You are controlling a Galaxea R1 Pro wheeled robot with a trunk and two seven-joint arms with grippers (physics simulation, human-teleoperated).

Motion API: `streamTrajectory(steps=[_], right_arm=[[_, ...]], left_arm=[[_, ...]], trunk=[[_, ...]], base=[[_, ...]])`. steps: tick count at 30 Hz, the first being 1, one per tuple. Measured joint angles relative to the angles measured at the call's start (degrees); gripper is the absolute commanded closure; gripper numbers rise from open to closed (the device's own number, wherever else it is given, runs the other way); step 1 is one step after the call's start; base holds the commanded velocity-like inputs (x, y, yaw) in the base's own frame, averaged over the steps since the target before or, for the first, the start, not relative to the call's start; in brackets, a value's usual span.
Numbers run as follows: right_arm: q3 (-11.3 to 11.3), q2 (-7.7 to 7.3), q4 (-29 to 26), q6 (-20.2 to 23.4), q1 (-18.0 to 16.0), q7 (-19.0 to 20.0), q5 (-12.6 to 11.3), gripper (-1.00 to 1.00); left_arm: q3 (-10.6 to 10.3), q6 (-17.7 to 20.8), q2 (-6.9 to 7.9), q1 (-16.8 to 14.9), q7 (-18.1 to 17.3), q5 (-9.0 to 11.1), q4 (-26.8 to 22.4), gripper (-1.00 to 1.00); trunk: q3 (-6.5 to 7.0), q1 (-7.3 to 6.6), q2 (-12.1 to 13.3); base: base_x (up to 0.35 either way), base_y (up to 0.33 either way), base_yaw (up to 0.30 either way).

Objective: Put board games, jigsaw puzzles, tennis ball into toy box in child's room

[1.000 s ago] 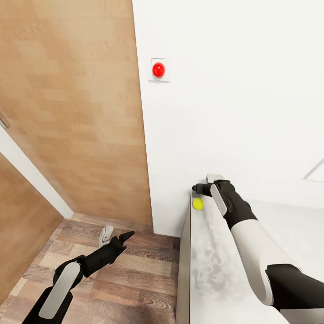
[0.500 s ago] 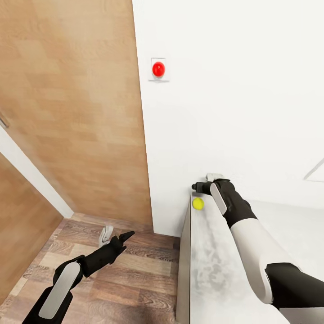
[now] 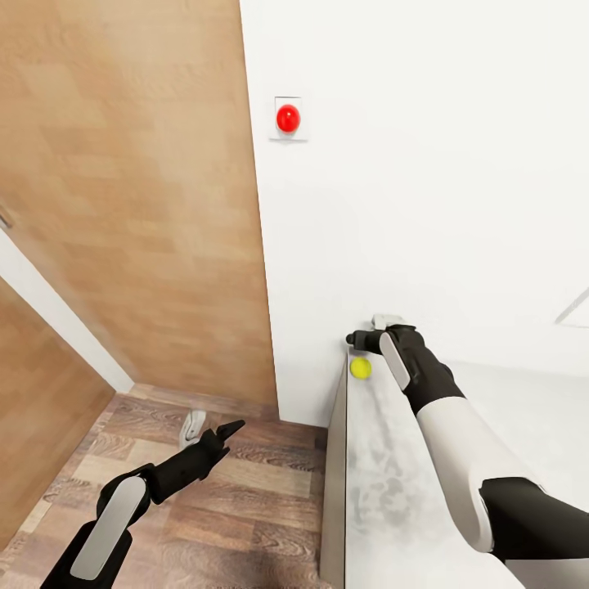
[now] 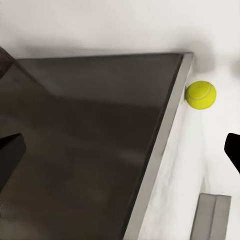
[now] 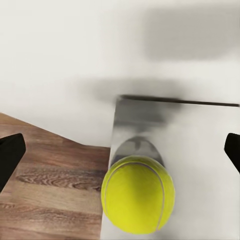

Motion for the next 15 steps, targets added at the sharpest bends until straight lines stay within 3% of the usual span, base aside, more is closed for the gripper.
streamTrajectory(steps=[15], right_arm=[[0.00, 0.11, 0.05, -0.27, -0.01, 0.08, 0.01, -1.00]], left_arm=[[0.00, 0.00, 0.00, 0.00, 0.03, 0.00, -0.01, -1.00]], trunk=[[-1.30, 0.00, 0.00]], base=[[0.000, 0.000, 0.000]])
